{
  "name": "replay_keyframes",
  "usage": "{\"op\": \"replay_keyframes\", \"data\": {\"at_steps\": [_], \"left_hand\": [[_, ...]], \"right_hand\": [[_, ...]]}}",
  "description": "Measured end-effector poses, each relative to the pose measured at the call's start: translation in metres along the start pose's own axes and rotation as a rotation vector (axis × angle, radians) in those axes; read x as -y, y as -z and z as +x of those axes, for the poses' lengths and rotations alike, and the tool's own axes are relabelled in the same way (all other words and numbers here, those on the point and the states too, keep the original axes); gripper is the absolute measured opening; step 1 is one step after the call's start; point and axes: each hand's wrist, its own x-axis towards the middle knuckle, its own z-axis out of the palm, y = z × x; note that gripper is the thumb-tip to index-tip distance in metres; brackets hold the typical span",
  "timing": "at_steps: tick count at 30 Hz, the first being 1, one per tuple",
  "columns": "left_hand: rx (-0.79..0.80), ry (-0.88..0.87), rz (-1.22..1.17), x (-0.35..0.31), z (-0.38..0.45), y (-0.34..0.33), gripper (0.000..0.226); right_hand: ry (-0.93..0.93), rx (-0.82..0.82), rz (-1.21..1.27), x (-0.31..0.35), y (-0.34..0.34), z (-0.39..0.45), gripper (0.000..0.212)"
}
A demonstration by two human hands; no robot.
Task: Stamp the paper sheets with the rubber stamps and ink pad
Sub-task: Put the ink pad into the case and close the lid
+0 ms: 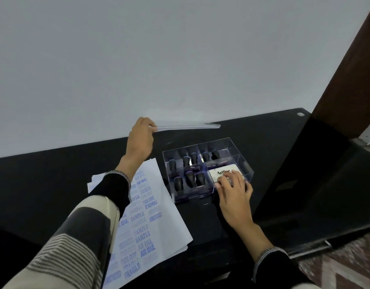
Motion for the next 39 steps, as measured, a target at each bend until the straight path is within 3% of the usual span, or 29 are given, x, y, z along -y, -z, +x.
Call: {"op": "replay_keyframes", "data": {"at_steps": [7, 10, 13, 15, 19, 25, 31, 39], "left_hand": [[-0.087, -0.005, -0.146, -0.020, -0.065, 0.012, 0.022], [-0.124, -0.116, -0.243, -0.030, -0.106, 0.006, 0.019], [-0.120, -0.185, -0.291, -0.034, -0.143, -0.003, 0.019], [-0.108, -0.162, -0.338, -0.035, -0.160, -0.007, 0.018], [-0.105, -0.152, -0.295, -0.030, -0.184, -0.016, 0.018], [-0.059, -0.063, -0.248, -0.017, -0.196, -0.021, 0.024], [-0.031, 0.085, -0.401, -0.009, -0.199, -0.022, 0.023], [-0.023, 0.145, -0.450, -0.012, -0.198, -0.018, 0.022]], "right_hand": [[-0.024, 0.003, 0.085, 0.015, 0.015, -0.019, 0.007], [-0.184, 0.016, 0.387, 0.026, 0.030, -0.017, 0.015], [-0.480, -0.224, 0.817, 0.039, 0.053, -0.001, 0.016], [-0.643, -0.395, 0.940, 0.041, 0.067, 0.012, 0.018], [-0.716, -0.383, 0.823, 0.029, 0.075, 0.022, 0.027], [-0.719, -0.363, 0.634, 0.016, 0.069, 0.017, 0.011], [-0.731, -0.380, 0.595, 0.017, 0.062, 0.007, 0.013], [-0.737, -0.420, 0.594, 0.021, 0.063, 0.008, 0.011]]}}
